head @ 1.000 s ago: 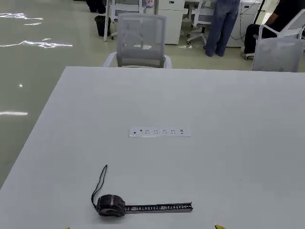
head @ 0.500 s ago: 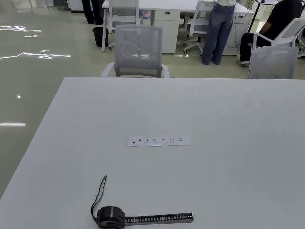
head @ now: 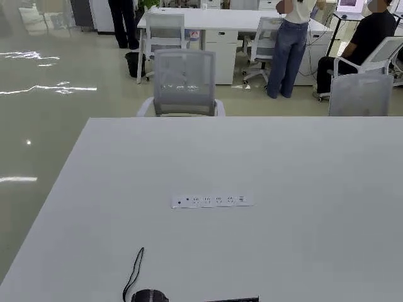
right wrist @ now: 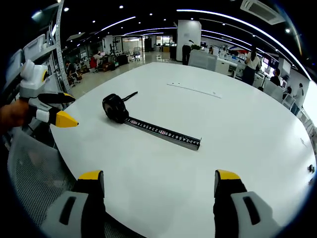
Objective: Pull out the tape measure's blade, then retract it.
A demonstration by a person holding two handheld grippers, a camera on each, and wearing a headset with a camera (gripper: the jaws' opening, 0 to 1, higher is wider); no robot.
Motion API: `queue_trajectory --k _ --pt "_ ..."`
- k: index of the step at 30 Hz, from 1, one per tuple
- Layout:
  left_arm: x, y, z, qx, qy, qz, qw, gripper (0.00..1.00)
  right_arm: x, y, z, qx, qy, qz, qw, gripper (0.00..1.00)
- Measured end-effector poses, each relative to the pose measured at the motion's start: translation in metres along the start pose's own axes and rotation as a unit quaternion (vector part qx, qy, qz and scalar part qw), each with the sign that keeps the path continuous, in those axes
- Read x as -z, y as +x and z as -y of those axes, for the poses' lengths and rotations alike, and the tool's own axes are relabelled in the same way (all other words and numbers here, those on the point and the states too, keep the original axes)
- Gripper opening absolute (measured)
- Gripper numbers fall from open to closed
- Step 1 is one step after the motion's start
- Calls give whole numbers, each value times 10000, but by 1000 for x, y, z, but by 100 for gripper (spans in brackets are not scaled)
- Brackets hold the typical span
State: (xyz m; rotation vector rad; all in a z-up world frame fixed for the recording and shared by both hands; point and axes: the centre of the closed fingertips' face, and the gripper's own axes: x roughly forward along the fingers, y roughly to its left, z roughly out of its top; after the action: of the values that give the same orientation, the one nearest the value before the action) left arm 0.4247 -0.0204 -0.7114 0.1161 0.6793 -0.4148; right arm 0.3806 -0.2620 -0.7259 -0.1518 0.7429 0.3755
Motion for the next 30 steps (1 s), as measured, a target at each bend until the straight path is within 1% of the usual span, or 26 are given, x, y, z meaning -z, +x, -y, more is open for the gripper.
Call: queue_trajectory --k 4,6,10,13,16,20,22,25,26,29,30 --pt "3 5 4 27 -48 -80 10000 96 4 1 -3 -68 -16 -57 10000 93" --pt "5 7 4 -3 -55 -120 9999 96 4 1 -5 -135 -20 -58 9999 93" --pt "2 9 0 -100 -130 -28 9999 95 5 1 -5 -168 -21 -35 9999 90" --pt "3 12 -2 -164 -148 -45 9997 95 4 1 -6 -222 -19 11 9998 90" --pt "5 17 0 -112 -253 -86 9996 95 6 3 -6 -279 -41 0 9996 89" --pt "7 22 1 -132 -276 -143 9994 94 6 3 -7 -399 -252 -11 9989 85" --pt "6 24 1 -141 -303 -143 9993 94 7 4 -8 -527 -342 -13 9980 84" --pt "4 28 1 -170 -309 -146 9993 94 7 6 -4 -571 -444 14 9974 81" --pt "3 29 0 -199 -312 -150 9992 94 5 7 -3 -620 -511 40 9968 80" --pt "1 33 -3 -257 -354 -146 9989 94 4 9 1 -667 -553 78 9962 79" --pt "0 35 -3 -268 -357 -146 9989 94 3 10 1 -718 -588 92 9956 79"
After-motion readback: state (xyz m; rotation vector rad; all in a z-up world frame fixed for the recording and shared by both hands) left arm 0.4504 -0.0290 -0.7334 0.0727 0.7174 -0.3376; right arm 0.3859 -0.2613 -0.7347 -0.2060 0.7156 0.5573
